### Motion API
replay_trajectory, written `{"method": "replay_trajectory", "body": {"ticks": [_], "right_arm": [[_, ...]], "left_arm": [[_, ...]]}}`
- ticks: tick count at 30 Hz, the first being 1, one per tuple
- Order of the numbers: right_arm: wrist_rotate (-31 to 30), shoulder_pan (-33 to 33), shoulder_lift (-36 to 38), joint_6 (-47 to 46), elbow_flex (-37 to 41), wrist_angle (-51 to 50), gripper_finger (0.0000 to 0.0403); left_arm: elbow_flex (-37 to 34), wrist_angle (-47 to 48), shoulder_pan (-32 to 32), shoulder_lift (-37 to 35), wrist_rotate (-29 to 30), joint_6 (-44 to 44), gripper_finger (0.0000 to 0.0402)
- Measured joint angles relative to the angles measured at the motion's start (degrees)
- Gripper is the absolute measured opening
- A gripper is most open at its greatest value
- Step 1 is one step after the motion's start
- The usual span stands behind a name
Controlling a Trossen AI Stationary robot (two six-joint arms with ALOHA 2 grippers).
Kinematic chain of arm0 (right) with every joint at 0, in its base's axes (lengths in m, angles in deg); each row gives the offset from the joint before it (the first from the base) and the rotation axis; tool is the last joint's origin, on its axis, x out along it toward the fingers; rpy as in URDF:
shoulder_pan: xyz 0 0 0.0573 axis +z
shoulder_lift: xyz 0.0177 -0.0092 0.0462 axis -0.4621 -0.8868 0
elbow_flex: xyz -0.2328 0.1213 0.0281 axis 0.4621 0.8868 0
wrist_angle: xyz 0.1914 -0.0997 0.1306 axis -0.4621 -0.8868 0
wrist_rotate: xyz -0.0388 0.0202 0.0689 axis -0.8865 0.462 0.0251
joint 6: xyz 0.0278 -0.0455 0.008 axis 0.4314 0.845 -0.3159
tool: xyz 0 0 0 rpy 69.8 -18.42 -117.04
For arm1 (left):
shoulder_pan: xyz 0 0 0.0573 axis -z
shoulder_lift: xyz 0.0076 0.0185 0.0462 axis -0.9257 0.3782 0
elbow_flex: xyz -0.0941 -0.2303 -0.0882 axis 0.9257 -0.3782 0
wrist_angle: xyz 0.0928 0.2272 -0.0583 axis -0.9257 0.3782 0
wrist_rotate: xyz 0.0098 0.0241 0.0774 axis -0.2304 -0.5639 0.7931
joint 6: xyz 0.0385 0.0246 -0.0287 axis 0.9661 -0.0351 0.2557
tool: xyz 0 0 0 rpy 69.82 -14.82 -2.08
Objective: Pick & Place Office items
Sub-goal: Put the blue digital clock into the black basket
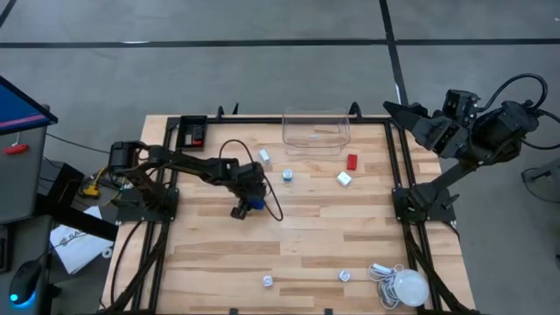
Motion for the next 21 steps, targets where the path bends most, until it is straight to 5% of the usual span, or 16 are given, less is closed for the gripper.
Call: {"method": "replay_trajectory", "body": {"ticks": [5, 10, 14, 21], "right_arm": [[0.0, 0.0, 0.0, 0.0, 0.0, 0.1, 0.0379], [0.0, 0.0, 0.0, 0.2, 0.0, 0.0, 0.0379], [0.0, 0.0, 0.0, 0.7, 0.0, 0.1, 0.0379], [0.0, 0.0, 0.0, 0.9, 0.0, 0.1, 0.0379]], "left_arm": [[2.1, -5.3, -1.9, -3.1, 3.7, -8.8, 0.0154], [4.3, -6.2, -7.3, -5.3, 14.6, -19.3, 0.0153], [4.5, -5.7, -15.1, -7.9, 22.2, -29.0, 0.0163], [4.5, -2.2, -30.8, -14.3, 26.6, -37.1, 0.0150]]}}
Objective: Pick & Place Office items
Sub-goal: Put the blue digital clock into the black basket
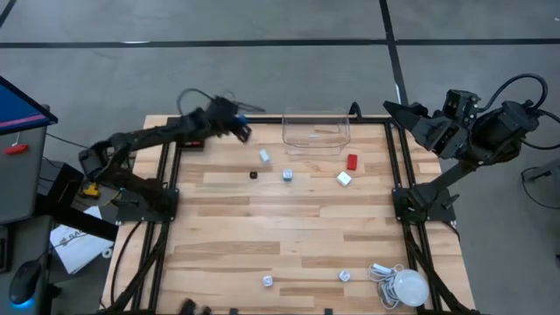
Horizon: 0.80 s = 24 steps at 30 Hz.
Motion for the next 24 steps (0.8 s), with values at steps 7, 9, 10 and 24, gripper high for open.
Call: {"method": "replay_trajectory", "body": {"ticks": [7, 9, 10, 24], "right_arm": [[0.0, 0.0, 0.0, 0.2, 0.0, -0.1, 0.0379], [0.0, 0.0, 0.1, 0.5, 0.0, -0.2, 0.0379], [0.0, 0.0, 0.1, 0.5, 0.0, -0.3, 0.0379], [0.5, 0.0, 1.2, 1.5, 0.0, -0.9, 0.0379]], "left_arm": [[0.0, 9.8, -15.0, -3.1, 0.6, -7.2, 0.0156], [0.0, 13.0, -17.5, -3.0, 0.6, -9.8, 0.0150], [0.0, 14.5, -18.3, -3.0, 0.5, -11.0, 0.0150], [-0.2, 19.3, -20.9, -2.3, 6.8, -16.4, 0.0150]]}}
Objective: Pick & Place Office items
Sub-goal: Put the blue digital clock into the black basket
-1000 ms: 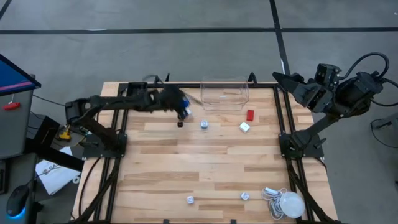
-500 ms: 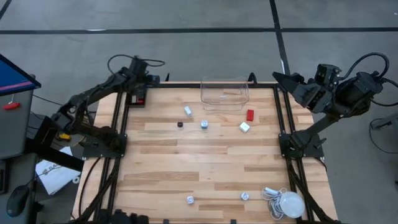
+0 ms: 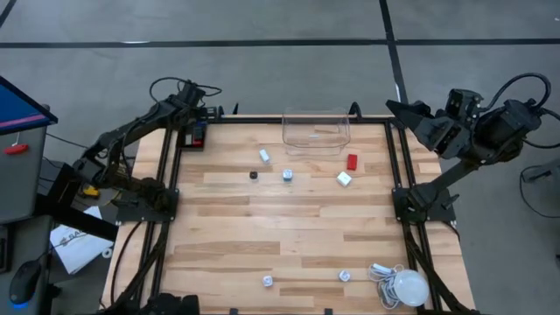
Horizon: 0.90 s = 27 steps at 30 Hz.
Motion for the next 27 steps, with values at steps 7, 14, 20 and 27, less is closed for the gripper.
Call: {"method": "replay_trajectory", "body": {"ticks": [7, 14, 20, 27], "right_arm": [[0.0, 0.0, 0.2, 0.0, 0.0, -1.2, 0.0379], [0.2, 0.1, 0.4, 0.4, 0.0, -1.7, 0.0379], [0.2, 0.1, 0.9, 0.5, 0.0, -3.1, 0.0379], [0.2, 0.1, 1.6, 0.5, 0.0, -3.9, 0.0379]], "left_arm": [[0.0, 1.0, 0.6, 0.6, -0.6, -11.9, 0.0154], [0.0, 4.1, 0.6, 0.6, -2.1, -34.7, 0.0153], [0.0, 5.4, 0.7, 0.6, 0.5, -52.5, 0.0153], [-3.0, 5.3, 1.2, 0.6, 1.0, -72.8, 0.0153]]}}
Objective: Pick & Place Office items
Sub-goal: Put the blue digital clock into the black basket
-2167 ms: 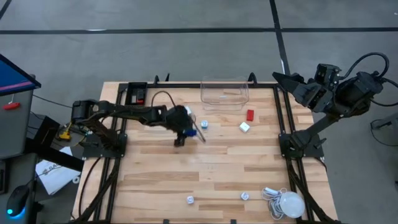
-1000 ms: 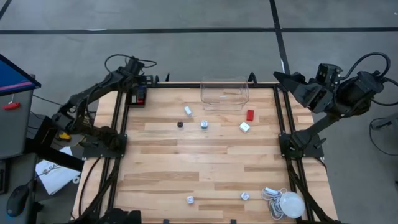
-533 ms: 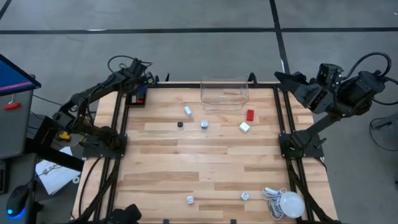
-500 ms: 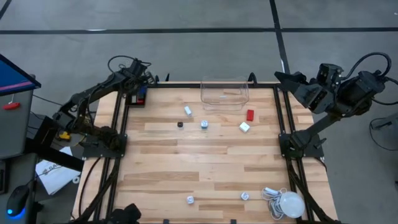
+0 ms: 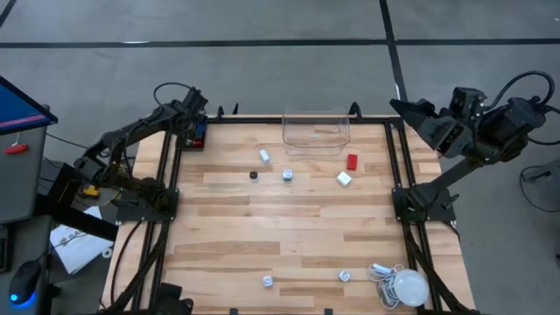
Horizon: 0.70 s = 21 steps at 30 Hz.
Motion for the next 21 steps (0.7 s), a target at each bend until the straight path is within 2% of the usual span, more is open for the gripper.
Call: {"method": "replay_trajectory", "body": {"ticks": [3, 5, 21], "right_arm": [[0.0, 0.0, 0.1, 0.0, 0.0, 0.0, 0.0379], [0.0, 0.0, 0.6, -0.1, 0.0, -0.2, 0.0379], [-0.5, -0.1, 1.1, -0.5, 0.0, -0.1, 0.0379]], "left_arm": [[-2.3, 0.2, 1.1, 0.0, 0.3, -10.6, 0.0155], [-3.1, -0.4, 1.8, 0.0, 1.0, -14.0, 0.0155], [-5.5, -9.8, 1.5, 0.0, 8.4, -15.9, 0.0197]]}}
